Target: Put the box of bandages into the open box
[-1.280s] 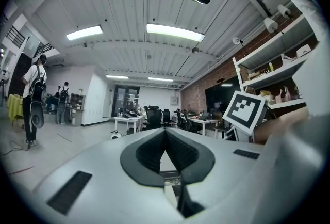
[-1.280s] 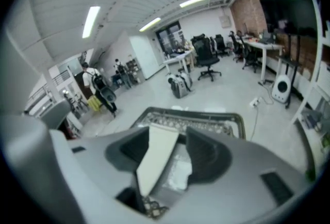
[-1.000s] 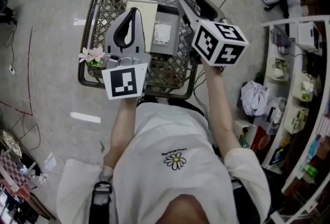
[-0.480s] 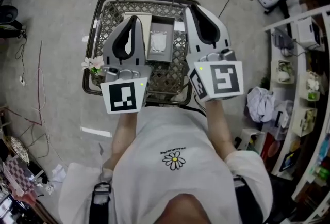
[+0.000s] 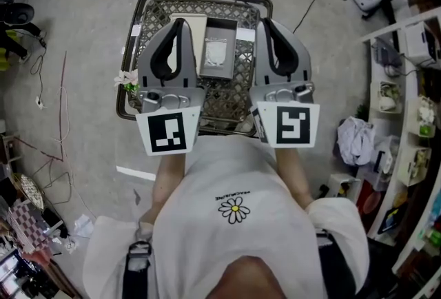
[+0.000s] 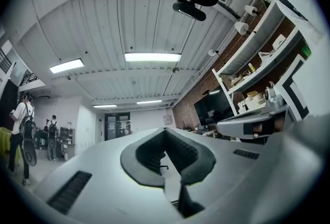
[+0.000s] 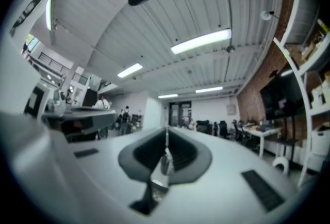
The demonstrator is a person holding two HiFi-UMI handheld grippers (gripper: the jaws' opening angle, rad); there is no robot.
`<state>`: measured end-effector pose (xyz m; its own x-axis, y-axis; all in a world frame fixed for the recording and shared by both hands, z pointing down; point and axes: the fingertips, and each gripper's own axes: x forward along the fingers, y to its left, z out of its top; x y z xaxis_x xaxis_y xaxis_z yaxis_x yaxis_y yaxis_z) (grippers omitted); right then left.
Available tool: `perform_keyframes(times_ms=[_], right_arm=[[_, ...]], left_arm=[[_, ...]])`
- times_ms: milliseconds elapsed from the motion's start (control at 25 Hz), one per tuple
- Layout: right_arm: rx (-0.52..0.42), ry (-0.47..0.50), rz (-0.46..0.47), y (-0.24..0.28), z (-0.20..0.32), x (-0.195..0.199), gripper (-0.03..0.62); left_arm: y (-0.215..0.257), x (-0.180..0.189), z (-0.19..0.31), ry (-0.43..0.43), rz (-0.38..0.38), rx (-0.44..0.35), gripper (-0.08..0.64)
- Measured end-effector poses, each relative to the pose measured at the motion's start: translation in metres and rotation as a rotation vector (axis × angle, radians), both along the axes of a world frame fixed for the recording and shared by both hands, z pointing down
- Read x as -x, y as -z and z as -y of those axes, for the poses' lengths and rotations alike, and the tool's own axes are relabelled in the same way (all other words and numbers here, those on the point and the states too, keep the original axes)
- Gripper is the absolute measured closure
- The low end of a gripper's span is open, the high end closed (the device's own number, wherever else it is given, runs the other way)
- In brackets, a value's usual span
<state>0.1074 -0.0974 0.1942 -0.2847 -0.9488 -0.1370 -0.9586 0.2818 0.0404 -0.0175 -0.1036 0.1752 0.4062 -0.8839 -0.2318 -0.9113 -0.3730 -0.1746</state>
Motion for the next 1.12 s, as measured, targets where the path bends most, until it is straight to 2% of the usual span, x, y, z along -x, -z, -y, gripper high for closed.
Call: perform_keyframes(times_ms=[320, 1120], right_arm=[[0.005, -0.034, 0.012, -0.004, -0.003, -0.013, 0.561], [0.012, -0.058, 0.02, -0.002, -0.012, -0.01, 0.561]], left_arm=[[0.003, -0.001, -0.001, 0.0, -0.002, -0.012, 0.538], [0.005, 0.013, -0.007, 0.004, -0.018, -0.013, 0.54]])
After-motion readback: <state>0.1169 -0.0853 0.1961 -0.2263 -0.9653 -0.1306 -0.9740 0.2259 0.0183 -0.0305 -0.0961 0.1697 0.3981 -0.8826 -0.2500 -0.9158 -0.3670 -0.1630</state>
